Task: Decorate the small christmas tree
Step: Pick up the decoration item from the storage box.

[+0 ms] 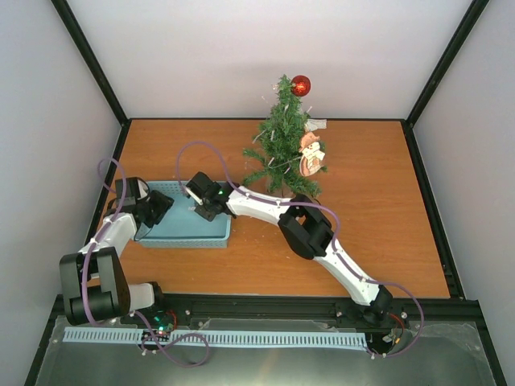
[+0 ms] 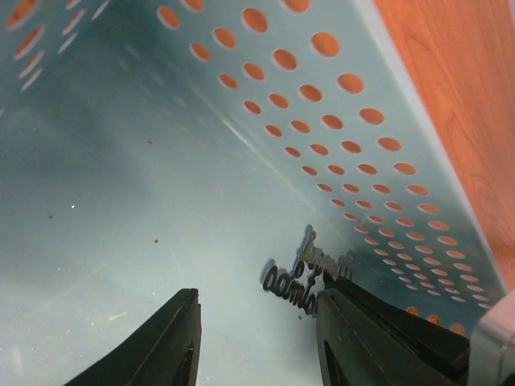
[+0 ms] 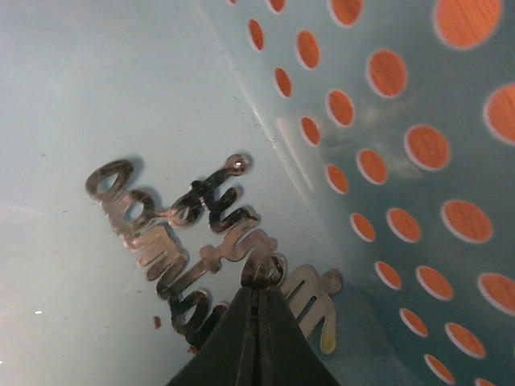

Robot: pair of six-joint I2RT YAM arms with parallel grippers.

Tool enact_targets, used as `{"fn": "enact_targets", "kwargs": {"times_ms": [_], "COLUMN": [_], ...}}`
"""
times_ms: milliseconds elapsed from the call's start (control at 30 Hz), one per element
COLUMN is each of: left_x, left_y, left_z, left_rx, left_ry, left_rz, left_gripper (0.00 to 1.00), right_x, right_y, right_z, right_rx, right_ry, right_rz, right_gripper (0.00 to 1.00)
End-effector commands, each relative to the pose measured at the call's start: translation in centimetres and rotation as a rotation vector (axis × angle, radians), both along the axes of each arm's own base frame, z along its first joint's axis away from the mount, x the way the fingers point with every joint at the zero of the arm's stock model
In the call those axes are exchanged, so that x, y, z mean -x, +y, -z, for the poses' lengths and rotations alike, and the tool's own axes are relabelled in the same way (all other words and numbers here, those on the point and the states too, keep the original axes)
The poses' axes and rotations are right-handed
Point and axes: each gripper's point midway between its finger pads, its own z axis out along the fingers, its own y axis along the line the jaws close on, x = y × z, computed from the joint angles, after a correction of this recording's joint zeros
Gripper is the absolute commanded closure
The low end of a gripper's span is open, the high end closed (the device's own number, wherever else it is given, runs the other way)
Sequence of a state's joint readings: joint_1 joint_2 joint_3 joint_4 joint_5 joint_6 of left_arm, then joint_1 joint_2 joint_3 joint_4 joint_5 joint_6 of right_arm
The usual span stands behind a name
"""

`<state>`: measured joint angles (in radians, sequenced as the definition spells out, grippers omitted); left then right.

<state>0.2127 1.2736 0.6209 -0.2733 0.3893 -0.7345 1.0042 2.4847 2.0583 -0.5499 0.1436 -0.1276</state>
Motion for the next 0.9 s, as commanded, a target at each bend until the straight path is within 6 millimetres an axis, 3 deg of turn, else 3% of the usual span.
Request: {"fn": "enact_targets", "kwargs": {"times_ms": [0, 333, 633, 733, 867], "left_x": [0.4, 0.8, 0.6, 0.7, 0.7], "left_y": [0.3, 0.0, -0.3, -0.8, -1.1], "left_z": [0.3, 0.9, 0.6, 0.9, 0.9], "left_rx": [0.021, 0.038, 0.043, 0.071, 0.084], "left_ry": [0.016, 0.024, 0.007, 0.016, 0.014], "left_rz": [-0.037, -0.030, -0.004, 0.012, 0.018], "left_gripper": [0.60, 0.62, 0.59, 0.54, 0.54], "right_x": [1.4, 3.5, 1.8, 1.6, 1.6], "right_y": [1.0, 2.4, 3.0, 2.6, 2.3], "right_z": [0.4, -0.9, -6.8, -7.6, -7.2], "right_rx": [0.013, -0.038, -0.138, -0.145, -0.131], "right_ry": [0.011, 0.054, -0.037, -0.037, -0.029], "right_rz": [-0.054, -0.121, -0.092, -0.080, -0.073], "right_gripper": [0.97, 0.97, 0.97, 0.97, 0.97]}}
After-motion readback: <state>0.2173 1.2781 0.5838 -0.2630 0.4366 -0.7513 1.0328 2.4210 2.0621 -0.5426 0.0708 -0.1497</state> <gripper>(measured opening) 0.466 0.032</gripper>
